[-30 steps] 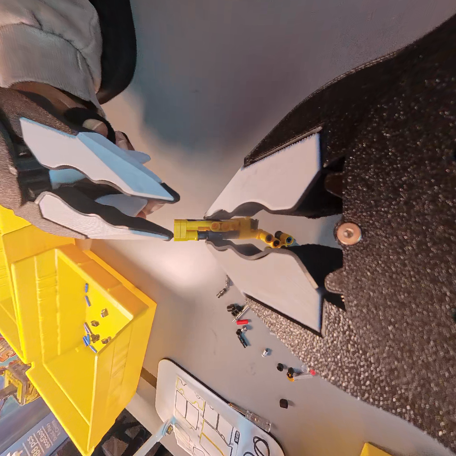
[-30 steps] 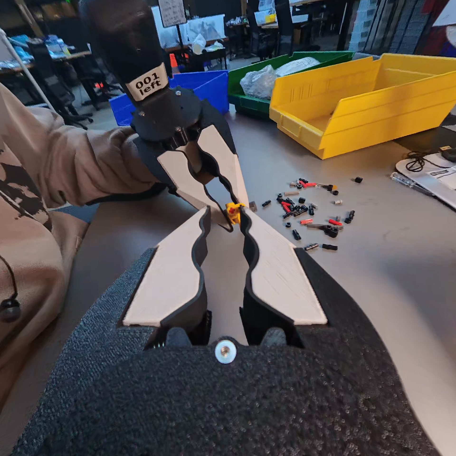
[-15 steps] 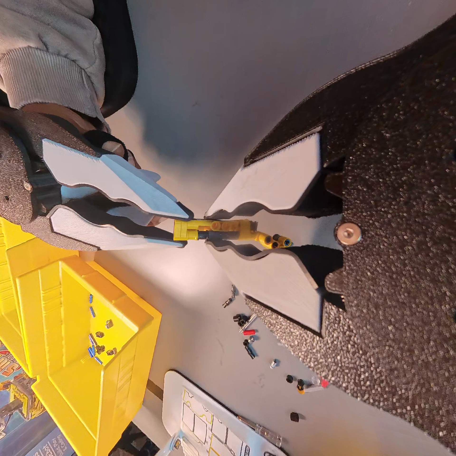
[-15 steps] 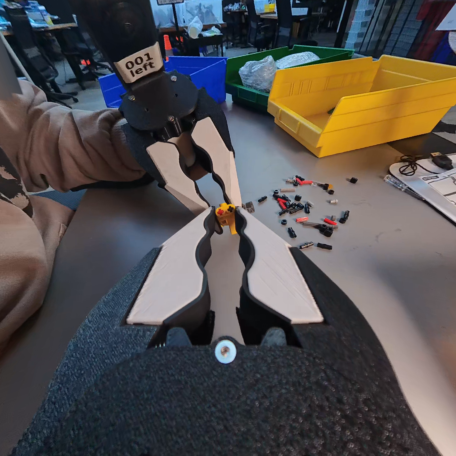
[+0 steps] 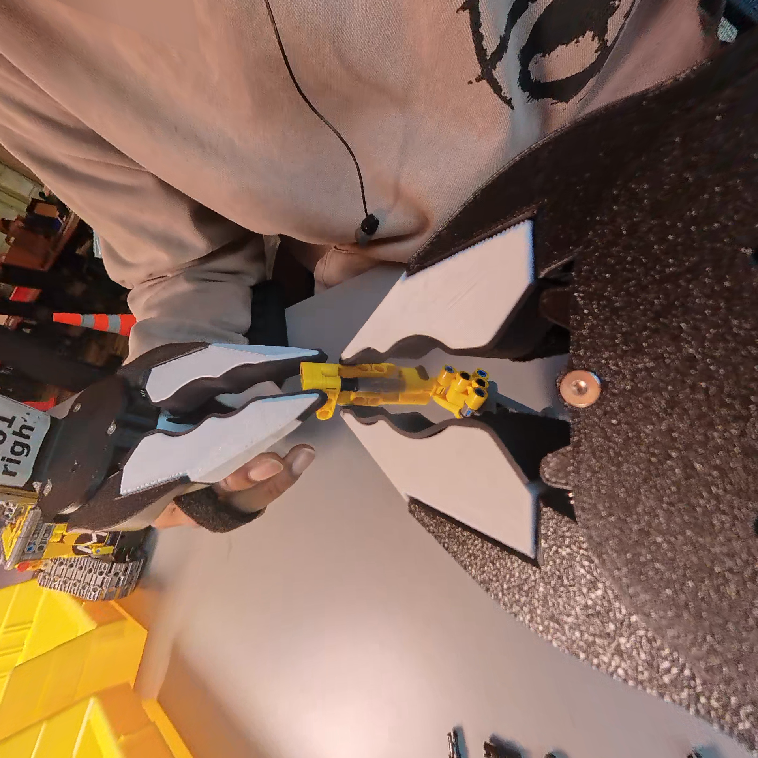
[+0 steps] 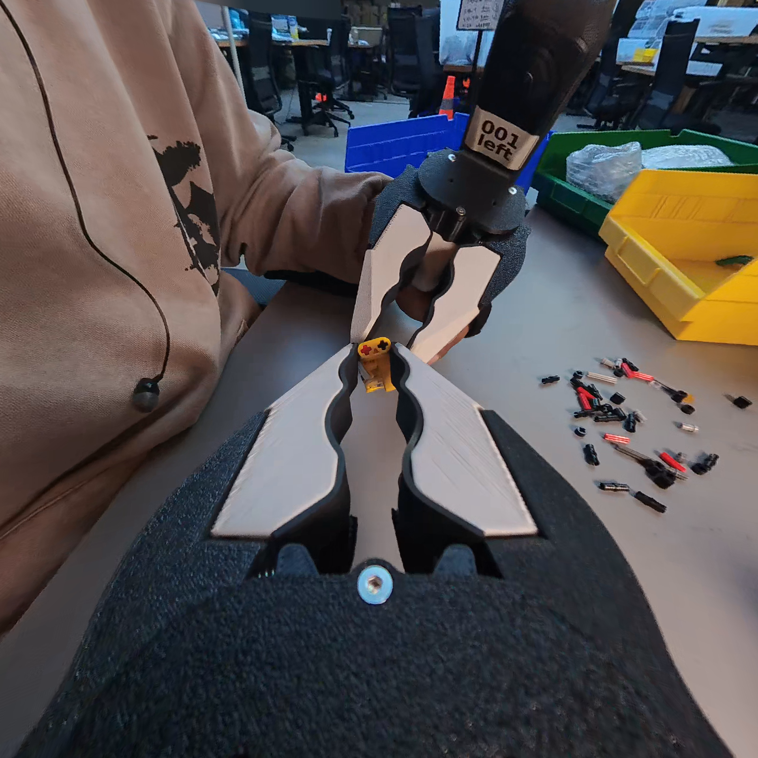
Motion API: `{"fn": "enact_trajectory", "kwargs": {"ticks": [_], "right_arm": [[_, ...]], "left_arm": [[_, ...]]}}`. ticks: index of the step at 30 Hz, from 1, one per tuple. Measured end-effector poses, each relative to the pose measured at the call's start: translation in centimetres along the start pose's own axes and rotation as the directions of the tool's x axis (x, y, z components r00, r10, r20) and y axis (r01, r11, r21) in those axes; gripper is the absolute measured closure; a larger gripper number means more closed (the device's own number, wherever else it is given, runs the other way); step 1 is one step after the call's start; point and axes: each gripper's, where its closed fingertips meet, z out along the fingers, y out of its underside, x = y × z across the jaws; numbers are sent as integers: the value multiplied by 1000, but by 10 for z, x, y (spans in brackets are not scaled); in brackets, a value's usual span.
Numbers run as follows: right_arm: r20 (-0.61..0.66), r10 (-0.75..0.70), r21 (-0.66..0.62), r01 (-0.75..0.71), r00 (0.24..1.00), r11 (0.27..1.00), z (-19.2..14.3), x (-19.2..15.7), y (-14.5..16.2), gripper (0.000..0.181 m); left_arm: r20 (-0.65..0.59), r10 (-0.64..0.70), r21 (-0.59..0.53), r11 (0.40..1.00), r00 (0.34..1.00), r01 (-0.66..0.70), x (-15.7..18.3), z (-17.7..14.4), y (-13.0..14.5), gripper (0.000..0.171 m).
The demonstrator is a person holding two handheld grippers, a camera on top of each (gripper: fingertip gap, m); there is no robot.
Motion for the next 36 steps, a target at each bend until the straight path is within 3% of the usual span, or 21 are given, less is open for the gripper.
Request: {"fn": "enact_trajectory", "kwargs": {"ticks": [5,8,13,19,24,28,30,32,36], "right_arm": [[-69,8,0,-8,998,1000,-7,14,-1,168],[-172,29,-39,-37,985,999,-9,33,9,168],[-280,51,-97,-81,959,992,-9,53,23,170],[-352,110,-153,-173,930,973,-11,65,37,171],[-345,311,-109,-367,886,924,-11,67,47,173],[-331,367,-61,-408,869,911,-12,69,44,175],[-321,355,-60,-394,878,917,-13,68,41,176],[-304,317,-72,-353,899,933,-15,65,38,176],[-149,223,-15,-227,963,974,-15,42,16,176]], "left_arm": [[118,21,23,999,993,-24,-17,-5,-7,152],[270,67,-26,998,961,-63,-39,-9,-3,153],[424,118,-113,991,898,-77,-62,-11,7,153],[494,146,-162,984,857,-74,-76,-14,14,153],[546,210,-211,971,811,-110,-84,-12,17,153],[583,279,-242,956,763,-164,-86,-13,13,153],[576,277,-224,958,769,-177,-85,-12,11,153],[536,218,-156,975,815,-158,-79,-12,7,152],[324,50,19,998,945,-60,-52,-10,-4,142]]}}
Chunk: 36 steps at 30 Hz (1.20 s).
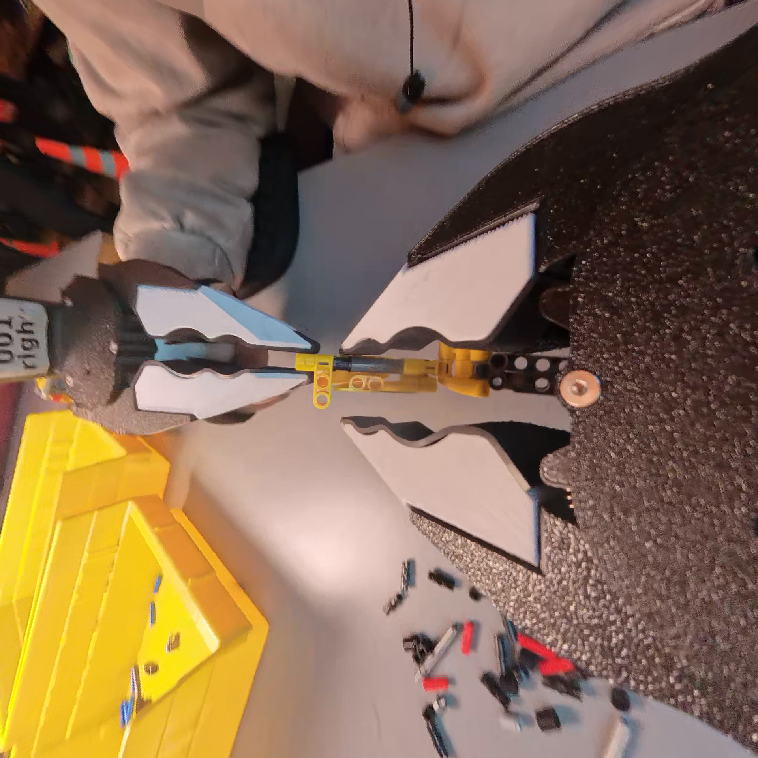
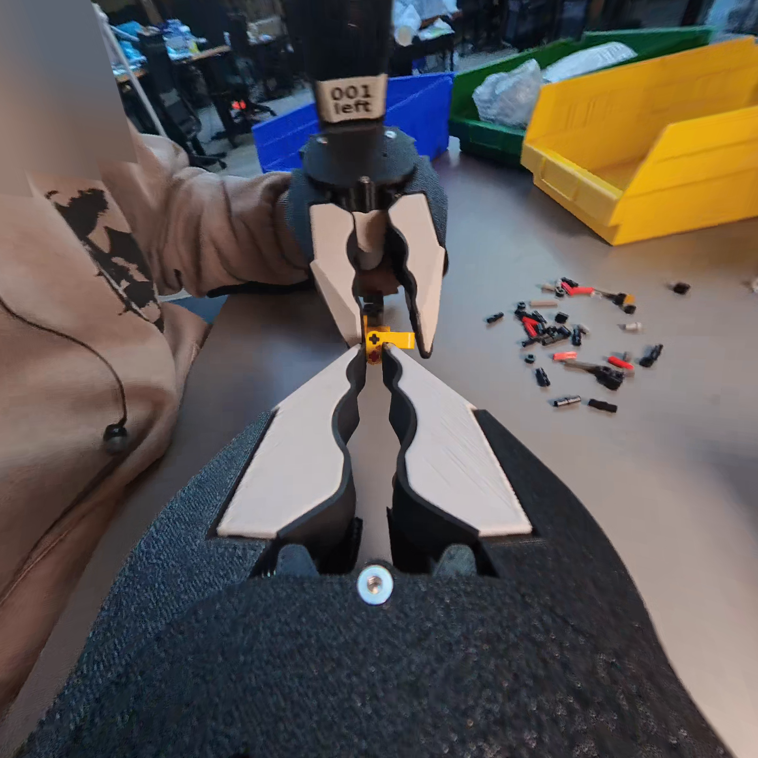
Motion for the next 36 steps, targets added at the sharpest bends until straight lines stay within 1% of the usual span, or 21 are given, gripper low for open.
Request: {"fn": "enact_trajectory", "kwargs": {"ticks": [2,4,7,9,11,17,19,21,22,24,29,30,31,32,33,34,36], "right_arm": [[36,-34,14,33,999,999,0,-9,-3,176],[48,-49,26,48,998,999,2,-12,-4,176],[57,-47,12,46,997,999,2,-12,0,176],[57,-46,-25,47,997,999,4,-12,6,176],[48,-76,-70,79,996,994,5,-13,13,175],[-8,-110,-147,108,994,983,9,-5,24,176],[-16,-125,-159,121,992,980,10,-4,25,176],[-12,-116,-119,113,993,986,8,-3,19,177],[0,-99,-94,99,995,991,7,-3,16,177],[38,-70,-88,74,997,993,7,-5,20,177],[69,-47,-45,50,997,998,3,-4,14,177],[74,-45,-35,48,996,998,2,-5,12,177],[75,-35,6,34,997,999,-5,-4,6,177],[67,2,119,-10,998,993,-27,3,-15,177],[-1,-2,174,2,1000,985,-49,16,-27,178],[-68,-41,134,50,997,990,-57,24,-25,176],[-36,-45,121,49,998,991,-46,17,-20,176]], "left_arm": [[-77,-27,29,999,997,29,10,-1,-4,147],[-116,-18,15,1000,993,20,18,1,-2,157],[-81,10,-32,999,997,-12,16,3,2,157],[-71,26,-75,997,997,-31,15,4,8,157],[-69,33,-113,993,997,-40,16,7,15,157],[-32,23,-167,986,999,-28,8,11,26,157],[-40,8,-164,986,999,-15,7,11,27,157],[-58,-23,-122,992,998,16,6,10,22,157],[-68,-33,-116,993,997,24,7,10,22,157],[-82,-20,-129,992,996,9,8,10,25,156],[-108,-49,-91,995,993,39,8,6,18,156],[-106,-52,-114,993,993,40,7,4,22,157],[-57,-38,-205,978,998,26,-4,-2,41,157],[13,-34,-253,967,999,36,-21,-11,56,157],[1,-105,-170,980,994,104,-24,-19,44,157],[-15,-122,-104,987,992,120,-23,-24,28,157],[-8,-88,-103,991,996,87,-22,-20,22,157]]}}
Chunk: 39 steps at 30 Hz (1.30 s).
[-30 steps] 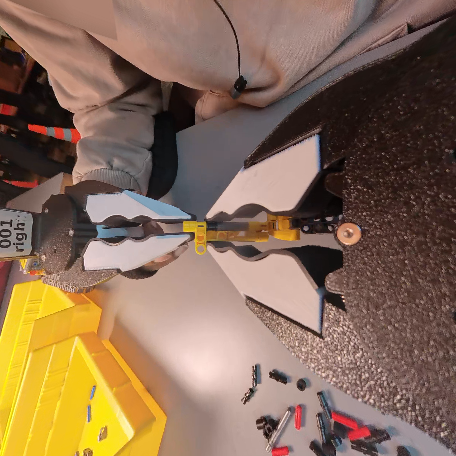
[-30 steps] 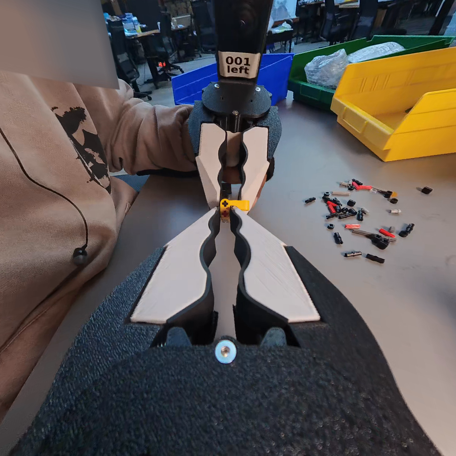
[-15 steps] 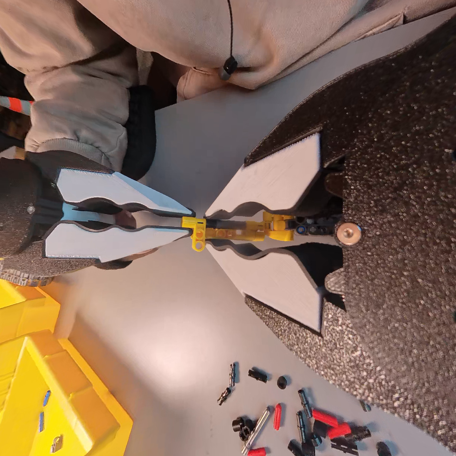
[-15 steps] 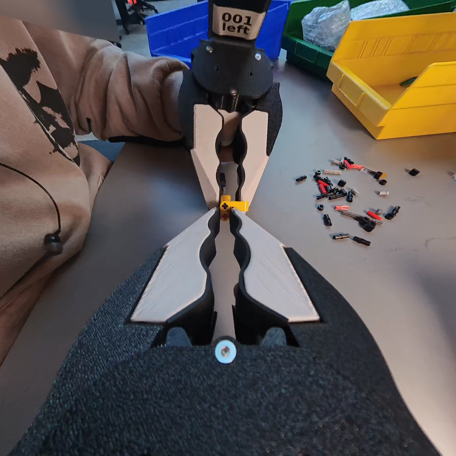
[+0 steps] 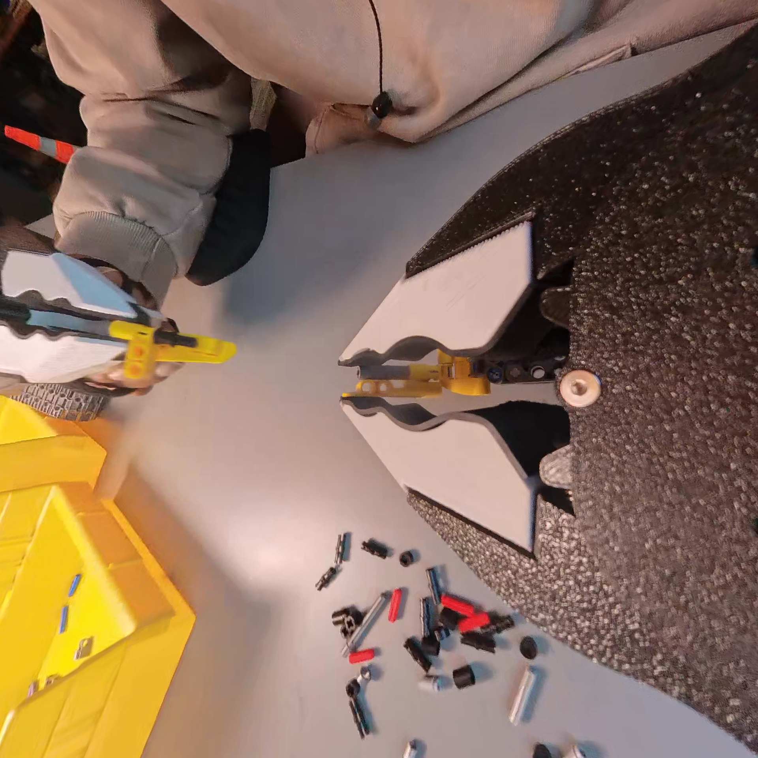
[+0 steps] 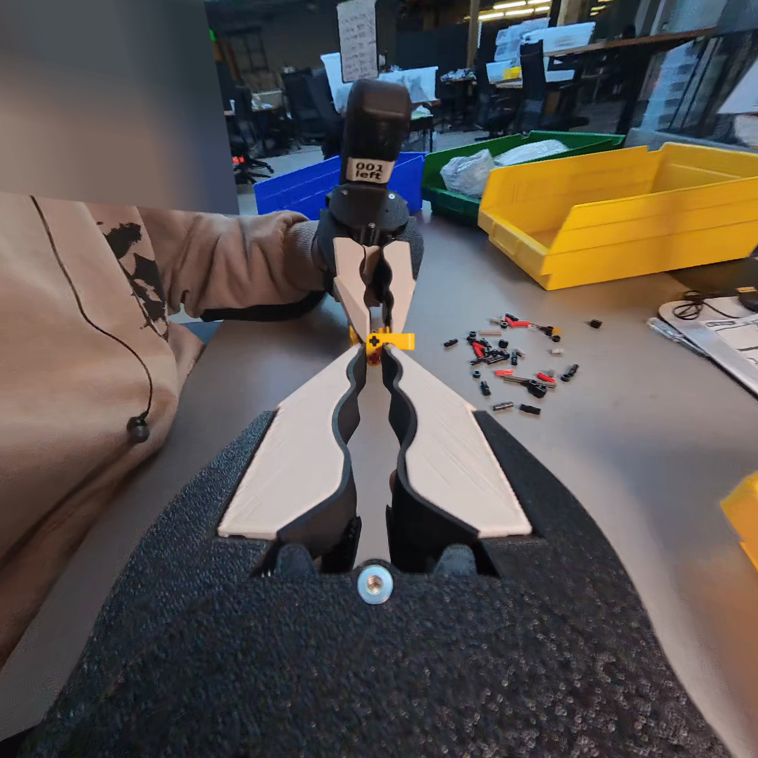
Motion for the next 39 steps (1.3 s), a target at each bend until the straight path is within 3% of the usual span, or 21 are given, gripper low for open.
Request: {"fn": "enact_trajectory", "kwargs": {"ticks": [3,9,11,14,21,24,39], "right_arm": [[65,42,-15,-41,997,999,14,-9,11,176],[63,69,-3,-69,996,998,17,-5,14,176],[67,80,-1,-80,995,997,19,-7,14,176],[71,74,-9,-73,995,997,26,-11,16,176],[93,73,2,-73,993,997,42,-21,17,176],[106,80,14,-82,991,997,46,-25,16,176],[71,-39,-129,48,997,990,45,-22,35,176]], "left_arm": [[-28,1,-62,998,1000,-2,10,12,13,157],[-25,20,-127,992,999,-23,17,24,24,156],[-17,26,-134,991,1000,-28,17,24,25,146],[-22,20,-93,995,1000,-22,17,20,18,143],[-72,50,131,991,996,-40,34,9,-24,149],[-58,63,127,990,996,-55,34,12,-24,157],[1,71,25,997,997,-71,26,11,-15,158]]}}
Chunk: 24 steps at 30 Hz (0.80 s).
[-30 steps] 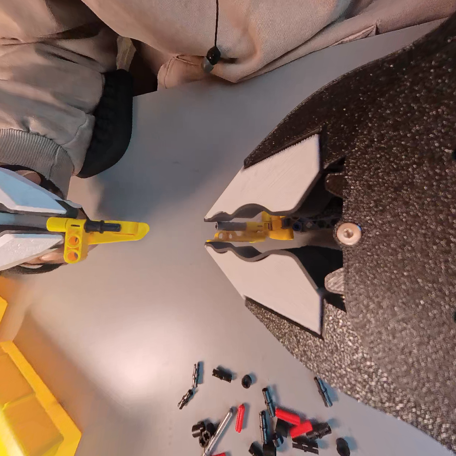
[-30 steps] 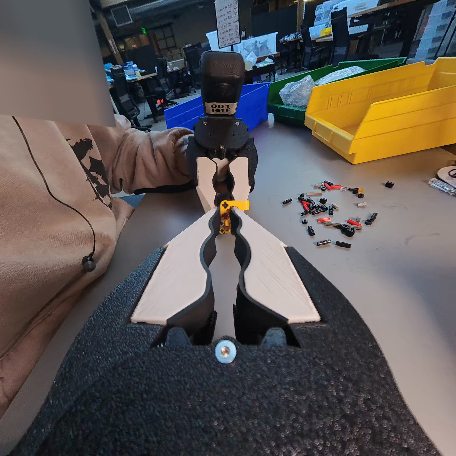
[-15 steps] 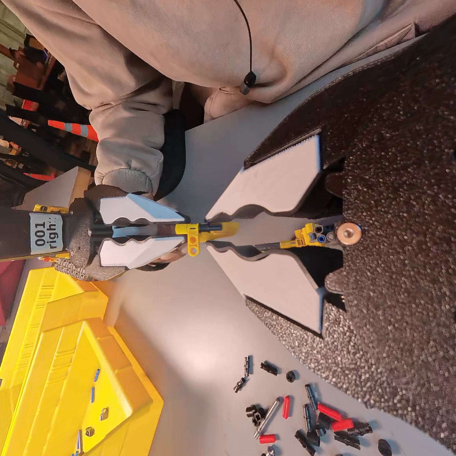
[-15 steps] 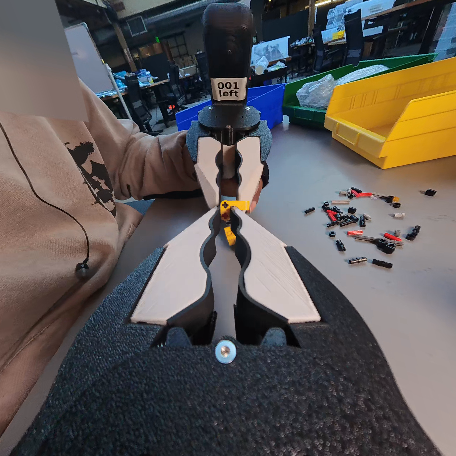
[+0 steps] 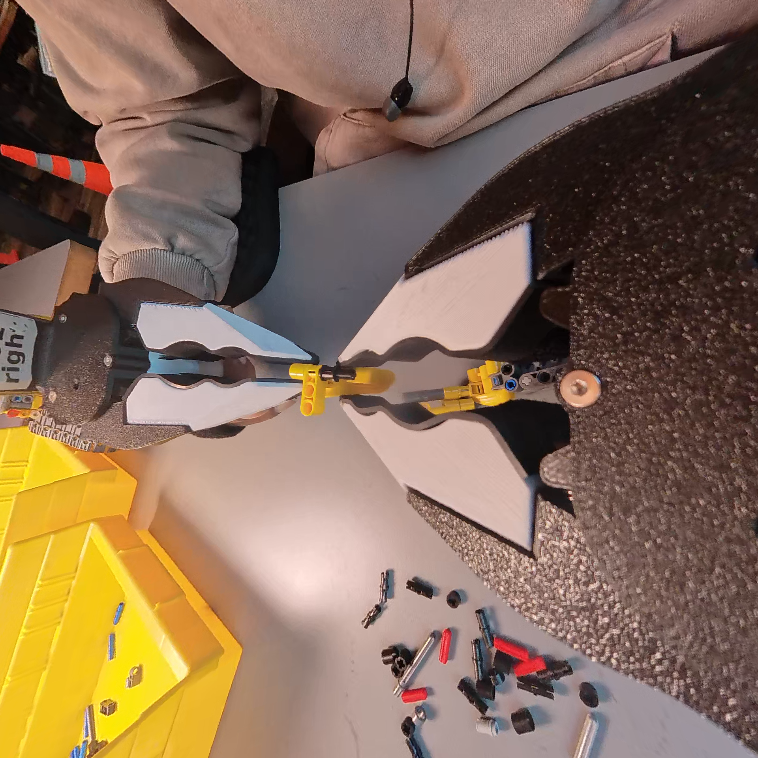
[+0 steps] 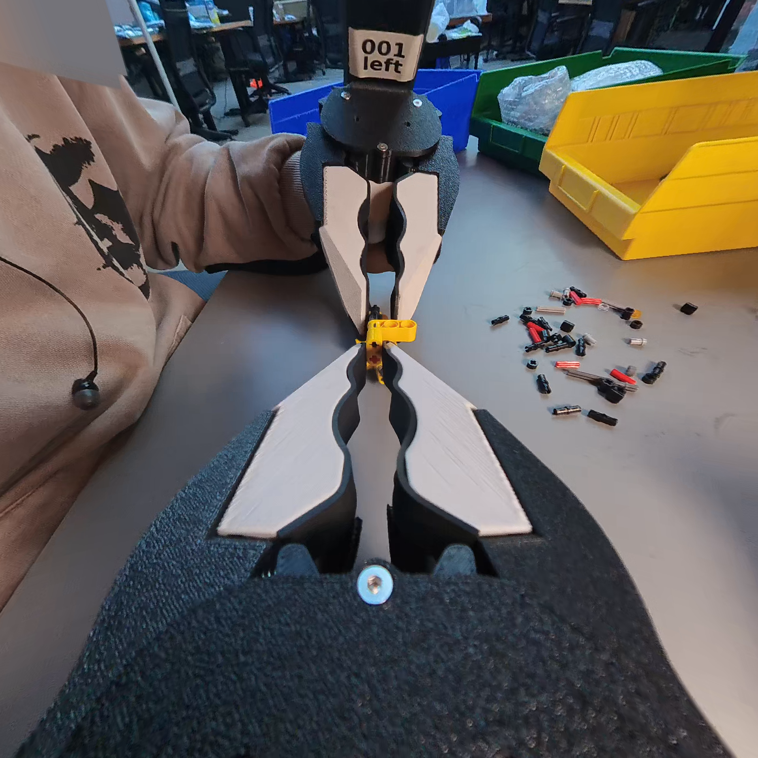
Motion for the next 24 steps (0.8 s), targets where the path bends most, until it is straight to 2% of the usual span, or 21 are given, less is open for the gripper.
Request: {"fn": "enact_trajectory", "kwargs": {"ticks": [7,8,9,10,11,12,15,18,20,24], "right_arm": [[13,13,-32,-13,1000,999,-9,4,6,176],[12,14,-40,-13,1000,999,-11,5,7,176],[-39,20,-47,-22,999,999,-23,16,11,176],[-109,50,1,-50,993,999,-46,32,8,176],[-136,78,57,-71,988,996,-65,39,2,176],[-145,70,57,-62,987,996,-70,40,0,176],[-98,42,-24,-45,994,999,-40,30,5,176],[-95,-1,-227,-21,996,974,-15,27,44,176],[-113,-22,-316,-15,993,949,-12,27,62,176],[-146,-86,-399,21,985,917,-12,28,72,176]], "left_arm": [[28,5,-20,1000,1000,-5,-4,7,0,158],[58,10,-54,999,998,-7,-11,3,7,159],[118,8,-87,996,993,2,-26,-8,18,159],[131,-42,-53,997,991,50,-35,-21,21,159],[118,-74,-8,997,990,76,-37,-29,16,159],[116,-65,6,998,991,65,-37,-28,11,159],[67,-78,-5,997,995,79,-30,1,7,158],[84,-70,-89,993,994,78,-32,20,22,158],[70,-89,-120,988,994,97,-29,24,30,158],[89,-81,-129,987,993,92,-29,24,31,158]]}}
